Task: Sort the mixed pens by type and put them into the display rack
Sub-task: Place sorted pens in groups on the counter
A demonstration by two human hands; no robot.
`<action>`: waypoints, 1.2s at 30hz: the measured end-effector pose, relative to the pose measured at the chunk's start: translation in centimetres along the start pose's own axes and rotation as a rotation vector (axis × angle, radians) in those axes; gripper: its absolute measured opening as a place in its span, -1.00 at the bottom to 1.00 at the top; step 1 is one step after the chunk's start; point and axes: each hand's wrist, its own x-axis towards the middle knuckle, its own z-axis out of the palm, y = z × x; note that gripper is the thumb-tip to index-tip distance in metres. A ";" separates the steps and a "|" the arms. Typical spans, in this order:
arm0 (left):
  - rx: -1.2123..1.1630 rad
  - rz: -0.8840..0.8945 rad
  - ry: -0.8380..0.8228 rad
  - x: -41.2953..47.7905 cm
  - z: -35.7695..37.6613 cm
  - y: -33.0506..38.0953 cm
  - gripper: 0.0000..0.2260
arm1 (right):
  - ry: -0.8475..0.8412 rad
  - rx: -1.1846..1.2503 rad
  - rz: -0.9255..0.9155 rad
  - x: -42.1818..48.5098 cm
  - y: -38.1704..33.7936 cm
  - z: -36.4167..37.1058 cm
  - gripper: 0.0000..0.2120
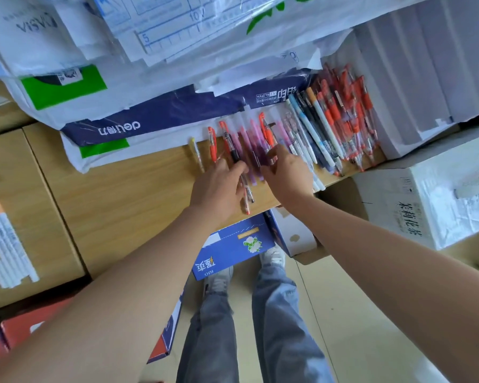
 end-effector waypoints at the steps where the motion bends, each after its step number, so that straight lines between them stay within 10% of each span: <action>1: 0.005 -0.016 0.032 0.0 0.1 -0.1 -0.77 | 0.000 -0.026 0.001 0.2 0.0 -0.2 -0.78; 27: -0.177 -0.242 0.152 1.1 -0.2 -0.8 -0.87 | -0.251 0.055 -0.163 3.1 -1.7 0.8 -0.68; 36: -0.771 -0.463 0.031 3.0 -1.7 3.1 -0.57 | -0.482 0.115 -0.321 2.0 0.3 -1.3 -0.82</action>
